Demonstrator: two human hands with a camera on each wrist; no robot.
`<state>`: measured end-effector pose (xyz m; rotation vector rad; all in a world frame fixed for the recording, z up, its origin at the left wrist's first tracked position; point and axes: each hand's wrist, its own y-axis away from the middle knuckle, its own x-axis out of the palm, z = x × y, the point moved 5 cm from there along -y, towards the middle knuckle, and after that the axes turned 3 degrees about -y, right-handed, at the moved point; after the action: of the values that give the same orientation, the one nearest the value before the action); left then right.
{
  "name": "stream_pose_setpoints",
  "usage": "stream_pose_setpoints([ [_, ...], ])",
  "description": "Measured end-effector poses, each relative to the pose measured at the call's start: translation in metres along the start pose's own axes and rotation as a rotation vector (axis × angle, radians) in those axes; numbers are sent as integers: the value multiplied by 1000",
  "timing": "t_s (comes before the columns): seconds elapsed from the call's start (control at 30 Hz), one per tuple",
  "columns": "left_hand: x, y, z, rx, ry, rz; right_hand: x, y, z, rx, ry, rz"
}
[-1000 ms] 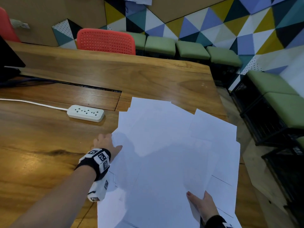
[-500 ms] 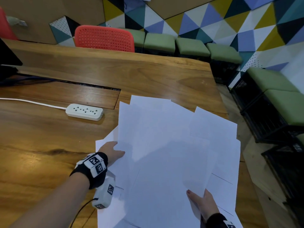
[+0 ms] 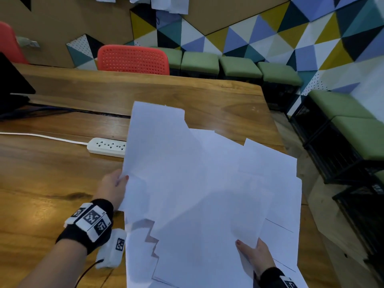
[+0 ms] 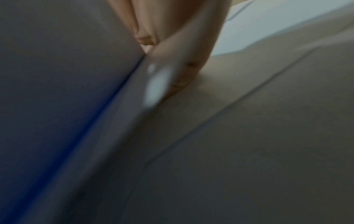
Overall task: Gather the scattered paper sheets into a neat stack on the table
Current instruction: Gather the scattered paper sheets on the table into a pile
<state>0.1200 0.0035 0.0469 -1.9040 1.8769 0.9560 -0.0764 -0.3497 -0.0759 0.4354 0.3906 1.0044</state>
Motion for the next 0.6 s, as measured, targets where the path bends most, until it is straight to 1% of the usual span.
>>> stream_pose_setpoints([
  [0.1,-28,4,-18,78,14,-176,1,0,-2,2,10,4],
  [0.17,-44,8,-31,138,71,-278,1,1,-2,3,26,-3],
  [0.23,-50,8,-39,160,160,-294,-1,-1,-2,-13,23,-11],
  [0.27,-48,7,-39,163,225,-258,-1,-1,0,-15,19,-9],
  [0.33,-34,6,-37,155,368,-138,2,3,4,-23,1,5],
  [0.37,-23,9,-37,140,416,-58,5,5,4,-12,-24,25],
  [0.43,8,20,-29,64,459,141,8,4,-1,10,-63,49],
  [0.5,40,34,-15,-20,419,319,9,7,-2,31,-53,43],
  [0.53,53,39,-6,-30,356,361,10,10,2,37,-38,53],
  [0.6,72,45,11,-10,147,403,9,10,7,78,-33,23],
])
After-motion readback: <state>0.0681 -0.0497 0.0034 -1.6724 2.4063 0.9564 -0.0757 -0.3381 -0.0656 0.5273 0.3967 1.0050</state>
